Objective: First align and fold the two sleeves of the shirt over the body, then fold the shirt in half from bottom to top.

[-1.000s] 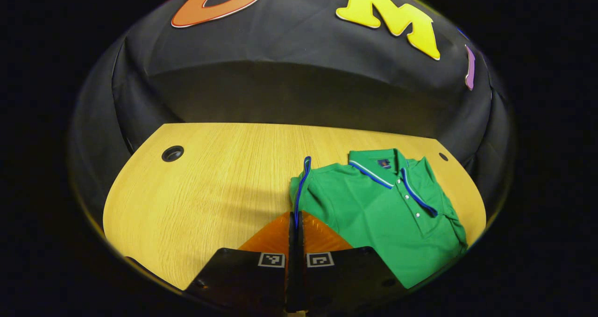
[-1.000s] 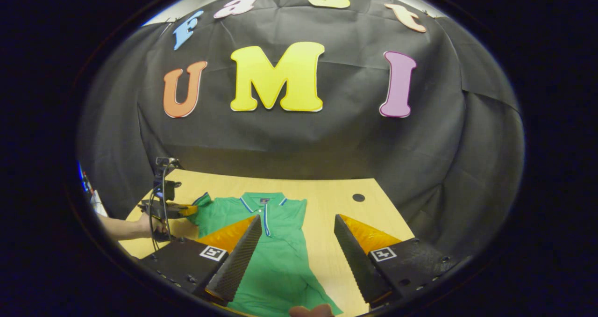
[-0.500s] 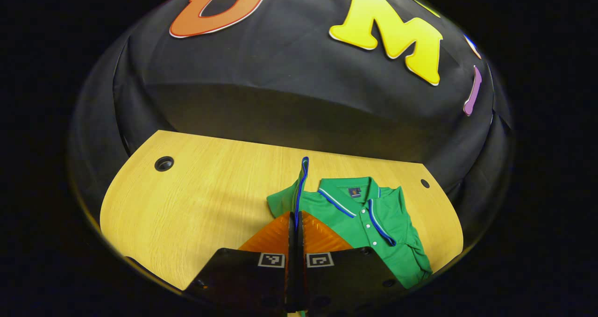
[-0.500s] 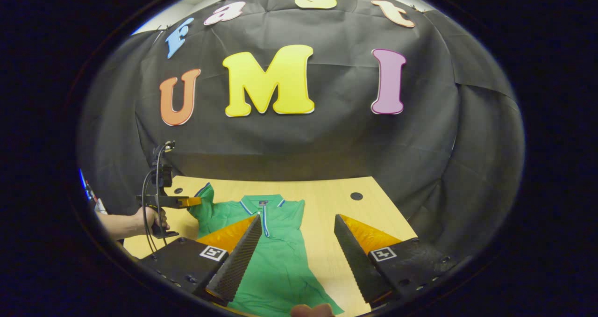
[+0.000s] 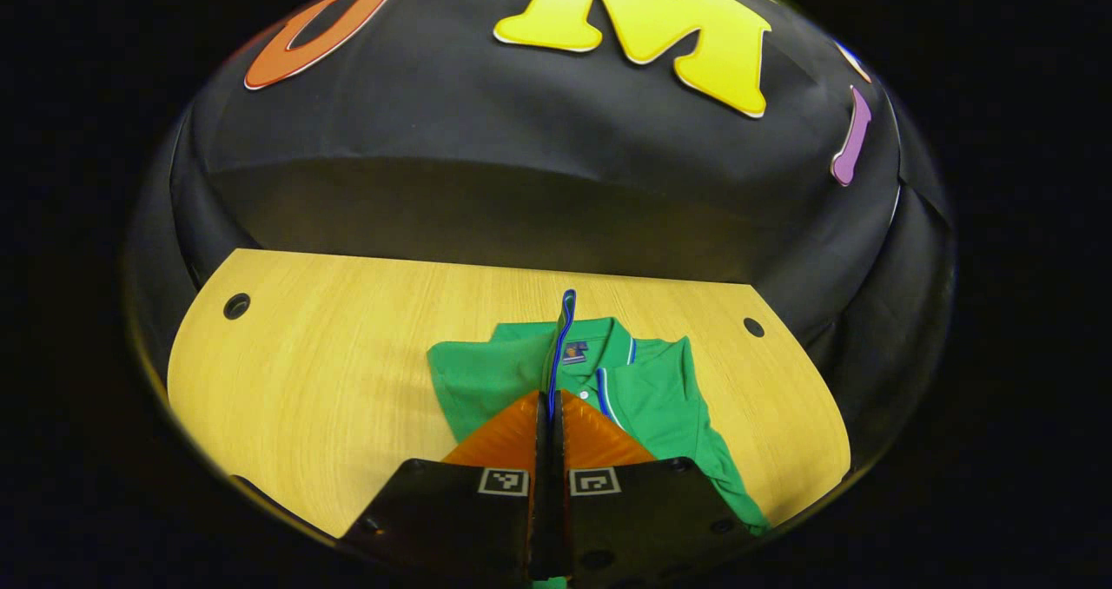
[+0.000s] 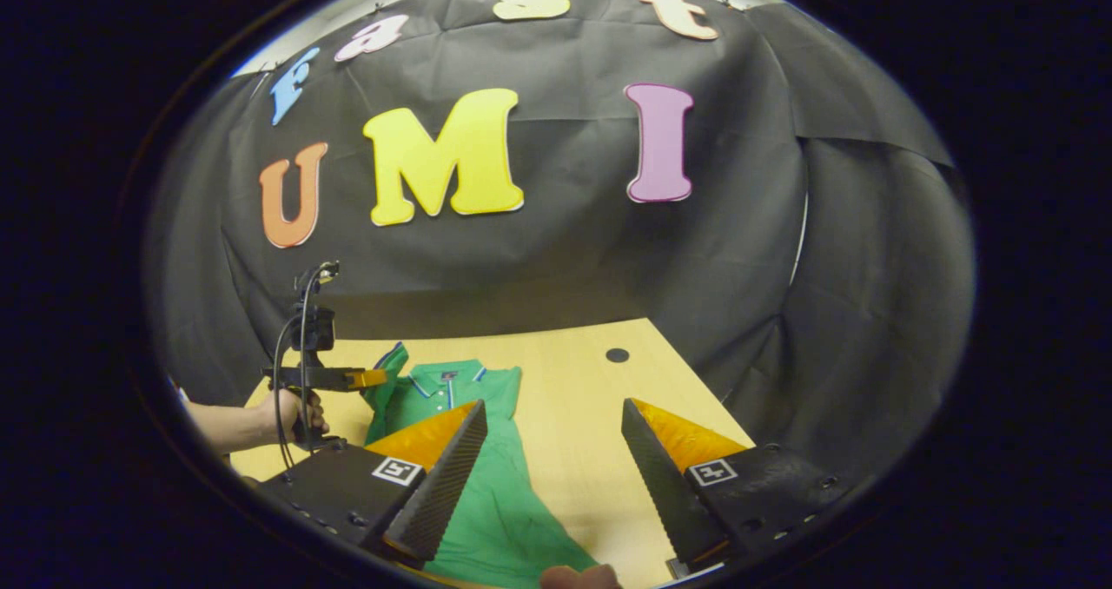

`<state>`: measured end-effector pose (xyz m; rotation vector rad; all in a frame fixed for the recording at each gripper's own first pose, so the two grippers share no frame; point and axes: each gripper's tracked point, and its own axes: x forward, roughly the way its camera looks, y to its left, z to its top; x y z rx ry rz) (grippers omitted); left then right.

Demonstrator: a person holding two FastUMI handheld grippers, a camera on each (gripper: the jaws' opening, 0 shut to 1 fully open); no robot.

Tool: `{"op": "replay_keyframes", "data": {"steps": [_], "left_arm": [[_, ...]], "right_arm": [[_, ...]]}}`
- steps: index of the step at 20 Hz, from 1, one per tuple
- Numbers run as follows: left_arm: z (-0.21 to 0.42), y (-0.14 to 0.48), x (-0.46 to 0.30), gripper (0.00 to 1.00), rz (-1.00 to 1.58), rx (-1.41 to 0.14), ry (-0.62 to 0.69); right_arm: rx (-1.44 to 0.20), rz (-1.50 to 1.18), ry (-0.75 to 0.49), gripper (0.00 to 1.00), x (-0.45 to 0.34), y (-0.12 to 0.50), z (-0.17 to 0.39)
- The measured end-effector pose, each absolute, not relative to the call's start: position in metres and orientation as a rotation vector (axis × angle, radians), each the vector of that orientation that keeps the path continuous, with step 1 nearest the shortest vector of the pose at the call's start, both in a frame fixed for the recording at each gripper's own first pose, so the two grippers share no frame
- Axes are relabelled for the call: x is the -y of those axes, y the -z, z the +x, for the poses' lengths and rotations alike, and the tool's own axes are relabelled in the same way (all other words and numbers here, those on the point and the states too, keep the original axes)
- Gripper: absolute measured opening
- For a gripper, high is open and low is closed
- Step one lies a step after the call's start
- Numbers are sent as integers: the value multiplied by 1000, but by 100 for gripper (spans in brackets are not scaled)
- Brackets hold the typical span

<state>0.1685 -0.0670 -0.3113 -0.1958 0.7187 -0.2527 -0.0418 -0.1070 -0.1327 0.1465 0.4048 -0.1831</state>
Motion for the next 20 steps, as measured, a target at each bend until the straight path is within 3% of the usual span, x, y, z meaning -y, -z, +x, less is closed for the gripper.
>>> {"op": "replay_keyframes", "data": {"steps": [2,7,11,20], "left_arm": [[169,318,83,0,-197,-734,248],[162,324,116,17,-228,-758,278],[156,309,102,100,-194,-722,240],[116,235,40,100,-123,-588,183]], "right_arm": [[-407,152,198,95,116,133,-45],[-408,153,207,94,129,134,-42],[-402,161,182,94,120,133,-35],[-403,103,22,96,75,136,-19]]}}
